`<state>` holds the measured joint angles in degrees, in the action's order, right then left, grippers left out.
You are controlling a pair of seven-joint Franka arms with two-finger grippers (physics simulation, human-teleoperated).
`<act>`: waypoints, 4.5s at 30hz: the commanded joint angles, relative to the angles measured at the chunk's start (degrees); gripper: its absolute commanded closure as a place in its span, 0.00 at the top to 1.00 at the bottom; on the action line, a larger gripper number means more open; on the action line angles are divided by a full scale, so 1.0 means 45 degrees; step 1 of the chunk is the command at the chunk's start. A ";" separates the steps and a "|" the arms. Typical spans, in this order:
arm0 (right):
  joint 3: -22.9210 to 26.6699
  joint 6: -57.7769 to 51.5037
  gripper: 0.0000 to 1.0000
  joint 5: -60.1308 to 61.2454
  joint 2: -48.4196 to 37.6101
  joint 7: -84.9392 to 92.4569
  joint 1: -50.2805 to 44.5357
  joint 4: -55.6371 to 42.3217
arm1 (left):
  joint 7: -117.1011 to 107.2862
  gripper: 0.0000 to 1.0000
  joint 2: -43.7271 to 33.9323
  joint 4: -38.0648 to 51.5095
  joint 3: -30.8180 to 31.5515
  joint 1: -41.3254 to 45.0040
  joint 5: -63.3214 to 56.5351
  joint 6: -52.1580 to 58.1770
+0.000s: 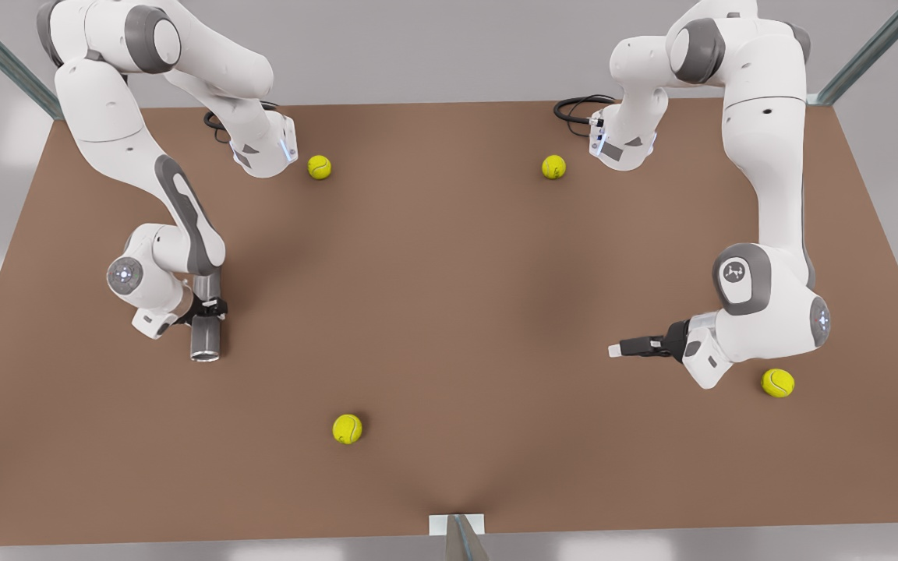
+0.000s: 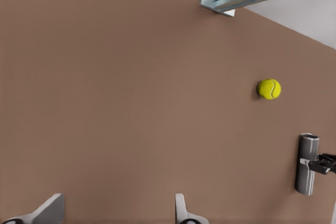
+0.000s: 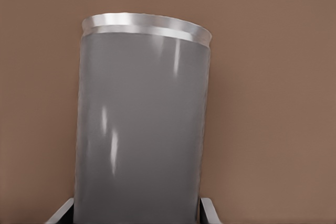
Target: Put the tennis tube upright
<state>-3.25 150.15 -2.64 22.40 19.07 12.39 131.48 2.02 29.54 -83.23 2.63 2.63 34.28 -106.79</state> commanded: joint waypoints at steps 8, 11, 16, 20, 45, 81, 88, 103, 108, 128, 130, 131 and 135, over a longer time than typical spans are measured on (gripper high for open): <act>0.0000 0.0089 0.82 0.0000 0.0003 -0.0019 0.0000 0.0020 | 0.0098 1.00 0.0038 -0.0019 0.0001 -0.0019 0.0000 0.0000; 0.0000 0.0070 0.81 0.0000 0.0003 0.0000 0.0000 0.0020 | 0.0156 1.00 0.0136 -0.0019 0.0001 -0.0019 0.0000 0.0000; 0.0000 0.0070 0.81 0.0000 -0.0016 0.0000 -0.0020 0.0020 | 0.0137 1.00 0.0077 -0.0039 0.0001 0.0000 0.0000 0.0078; 0.0000 0.0089 0.79 -0.0019 -0.0016 0.0000 -0.0020 0.0020 | 0.0156 1.00 0.0097 -0.0019 0.0020 0.0001 0.0000 0.0039; -0.2304 -0.1532 0.78 0.0000 -0.2789 0.0039 -0.0137 0.0079 | 0.0156 1.00 0.0116 -0.0019 0.0020 -0.0019 0.0020 0.0020; -0.0840 -0.1277 0.79 -0.1425 0.3421 0.5528 -1.0683 -0.7909 | -0.0078 1.00 -0.1153 -0.2793 0.0899 0.0059 0.2500 -0.1446; -0.0195 -0.1278 0.79 -0.1132 0.4769 0.5176 -1.1933 -0.9706 | 0.0098 1.00 -0.1017 -0.2773 0.0938 0.0118 0.2344 -0.1367; 0.0176 -0.2682 1.00 -0.0429 0.1725 0.4551 -1.1720 -0.8340 | 0.0098 1.00 -0.1290 -0.3222 0.0996 0.0059 0.2520 -0.1328; 0.0098 -0.7055 1.00 0.0743 -0.3453 0.3477 -0.5842 -0.6326 | 0.0449 1.00 -0.0059 -0.2812 0.1602 0.0118 0.5293 -0.1582; -0.0313 -1.2274 1.00 -0.0820 -0.4977 -0.2578 -0.2481 -0.7656 | 0.3945 1.00 0.2694 -0.1894 0.2129 0.1173 0.5938 -0.2129; -0.0234 -1.1396 1.00 -0.0820 -0.4548 -0.2461 -0.2246 -0.7656 | 0.4141 1.00 0.2792 -0.1953 0.2129 0.1153 0.5938 -0.2129; -0.0234 -1.0537 1.00 -0.0839 -0.4020 -0.2441 -0.2188 -0.7675 | 0.4160 1.00 0.2773 -0.2089 0.2129 0.1114 0.5919 -0.2110; -0.0215 -1.0282 1.00 -0.0839 -0.3532 -0.2441 -0.2109 -0.8007 | 0.4160 1.00 0.2773 -0.2402 0.2129 0.1153 0.5997 -0.2109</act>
<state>-4.30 104.21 -6.37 6.59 8.08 3.41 95.38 20.80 42.01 -94.04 12.23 7.91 61.11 -116.28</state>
